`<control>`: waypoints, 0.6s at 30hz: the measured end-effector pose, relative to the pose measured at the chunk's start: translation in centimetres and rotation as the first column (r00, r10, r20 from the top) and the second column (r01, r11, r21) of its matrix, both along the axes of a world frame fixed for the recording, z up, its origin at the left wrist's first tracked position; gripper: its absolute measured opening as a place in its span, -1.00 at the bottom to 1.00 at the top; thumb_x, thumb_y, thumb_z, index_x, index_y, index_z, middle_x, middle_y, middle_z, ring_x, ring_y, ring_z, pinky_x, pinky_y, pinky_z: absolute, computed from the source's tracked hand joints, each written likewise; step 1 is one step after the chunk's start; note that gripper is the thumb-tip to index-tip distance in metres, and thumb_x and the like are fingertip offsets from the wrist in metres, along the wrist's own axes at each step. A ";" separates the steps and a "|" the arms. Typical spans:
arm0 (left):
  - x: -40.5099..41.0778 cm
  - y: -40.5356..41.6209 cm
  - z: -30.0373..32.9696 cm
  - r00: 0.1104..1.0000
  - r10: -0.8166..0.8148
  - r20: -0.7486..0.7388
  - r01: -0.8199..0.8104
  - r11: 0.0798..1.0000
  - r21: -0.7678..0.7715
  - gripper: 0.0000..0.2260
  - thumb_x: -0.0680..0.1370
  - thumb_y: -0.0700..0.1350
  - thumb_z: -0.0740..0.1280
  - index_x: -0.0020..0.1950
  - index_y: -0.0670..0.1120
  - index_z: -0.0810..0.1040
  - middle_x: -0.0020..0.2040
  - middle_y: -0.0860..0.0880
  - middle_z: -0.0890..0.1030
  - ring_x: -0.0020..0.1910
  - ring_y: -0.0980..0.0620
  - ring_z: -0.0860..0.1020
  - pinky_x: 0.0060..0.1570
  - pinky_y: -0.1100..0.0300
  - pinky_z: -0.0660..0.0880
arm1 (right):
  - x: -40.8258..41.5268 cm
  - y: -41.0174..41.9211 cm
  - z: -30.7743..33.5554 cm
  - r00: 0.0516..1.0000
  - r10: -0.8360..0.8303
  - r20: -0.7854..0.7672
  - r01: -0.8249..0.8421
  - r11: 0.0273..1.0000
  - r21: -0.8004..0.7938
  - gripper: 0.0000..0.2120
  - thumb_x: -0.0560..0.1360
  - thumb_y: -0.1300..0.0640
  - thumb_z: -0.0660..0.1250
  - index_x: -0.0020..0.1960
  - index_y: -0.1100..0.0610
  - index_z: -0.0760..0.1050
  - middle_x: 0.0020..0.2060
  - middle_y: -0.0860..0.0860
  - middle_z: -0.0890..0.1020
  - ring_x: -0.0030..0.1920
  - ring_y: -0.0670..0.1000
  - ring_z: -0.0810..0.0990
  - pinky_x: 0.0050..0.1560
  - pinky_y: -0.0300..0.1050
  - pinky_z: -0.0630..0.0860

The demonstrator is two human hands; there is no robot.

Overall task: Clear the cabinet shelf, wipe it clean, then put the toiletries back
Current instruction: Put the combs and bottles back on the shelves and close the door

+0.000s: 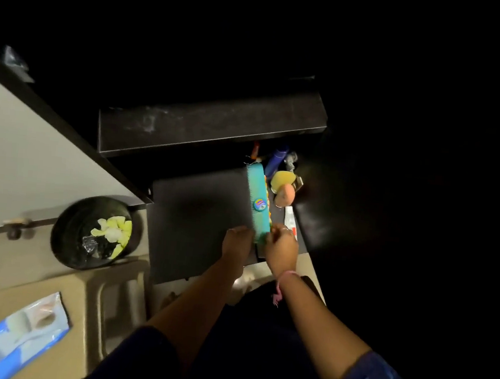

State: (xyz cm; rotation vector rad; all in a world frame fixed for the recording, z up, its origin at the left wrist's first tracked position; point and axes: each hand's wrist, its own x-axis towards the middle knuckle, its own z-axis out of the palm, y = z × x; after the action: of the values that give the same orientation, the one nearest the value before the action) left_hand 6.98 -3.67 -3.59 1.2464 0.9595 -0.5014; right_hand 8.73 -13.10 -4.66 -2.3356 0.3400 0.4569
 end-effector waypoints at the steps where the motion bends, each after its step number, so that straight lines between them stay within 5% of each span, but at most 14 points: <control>1: 0.7 -0.8 -0.4 1.000 0.017 -0.006 -0.016 0.999 0.049 -0.90 0.50 -0.21 0.24 -0.18 -0.07 0.52 -0.17 -0.06 0.56 -0.10 -0.09 0.56 0.07 0.02 0.54 | 0.6 0.1 -0.3 0.999 0.039 -0.004 -0.039 0.999 -0.013 -0.70 0.47 0.27 0.25 0.19 0.19 0.53 0.04 0.20 0.61 0.09 0.18 0.55 0.08 -0.10 0.44; 4: 2.3 -2.5 -1.0 0.993 0.115 -0.023 -0.110 0.981 0.158 -0.84 0.42 -0.24 0.24 -0.11 -0.27 0.59 -0.13 -0.29 0.62 -0.06 -0.25 0.60 -0.01 -0.02 0.54 | 1.6 0.5 -1.8 0.995 0.090 -0.035 -0.092 0.995 -0.034 -0.74 0.50 0.19 0.27 0.17 0.20 0.52 0.02 0.17 0.60 0.05 0.15 0.58 0.02 -0.11 0.49; 7: 3.3 -3.0 -2.1 0.989 0.133 -0.058 -0.117 0.969 0.215 -0.70 0.44 -0.16 0.25 0.09 -0.28 0.58 0.07 -0.29 0.62 0.09 -0.25 0.57 0.16 -0.08 0.50 | 2.0 0.8 -2.5 0.997 0.055 -0.059 -0.058 0.997 -0.052 -0.75 0.53 0.18 0.26 0.17 0.23 0.51 0.04 0.18 0.55 0.05 0.14 0.55 0.07 -0.06 0.50; 11: 3.6 -2.5 -5.2 0.980 0.187 -0.063 -0.172 0.967 0.186 -0.56 0.29 -0.03 0.24 0.05 -0.25 0.61 0.05 -0.28 0.63 0.03 -0.25 0.61 0.09 -0.13 0.54 | 2.3 0.7 -2.8 0.998 0.033 -0.059 -0.034 0.999 -0.019 -0.72 0.54 0.12 0.24 0.20 0.22 0.51 0.06 0.18 0.54 0.09 0.15 0.54 0.11 -0.05 0.49; 18: 3.4 -1.9 -1.6 0.999 0.043 -0.008 -0.040 0.972 0.231 -0.80 0.50 -0.19 0.28 0.02 -0.25 0.62 0.00 -0.24 0.65 -0.01 -0.17 0.61 0.01 0.09 0.53 | 2.2 1.2 -2.5 0.994 0.028 -0.102 -0.020 0.996 0.083 -0.73 0.58 0.15 0.17 0.13 0.28 0.54 0.04 0.20 0.62 0.10 0.18 0.56 0.04 -0.10 0.45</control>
State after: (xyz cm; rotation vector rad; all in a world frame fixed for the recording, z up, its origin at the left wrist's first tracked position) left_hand 10.41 -5.54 -5.21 1.4290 1.0757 -0.3732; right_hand 10.92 -11.87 -7.17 -2.2438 0.3363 0.5941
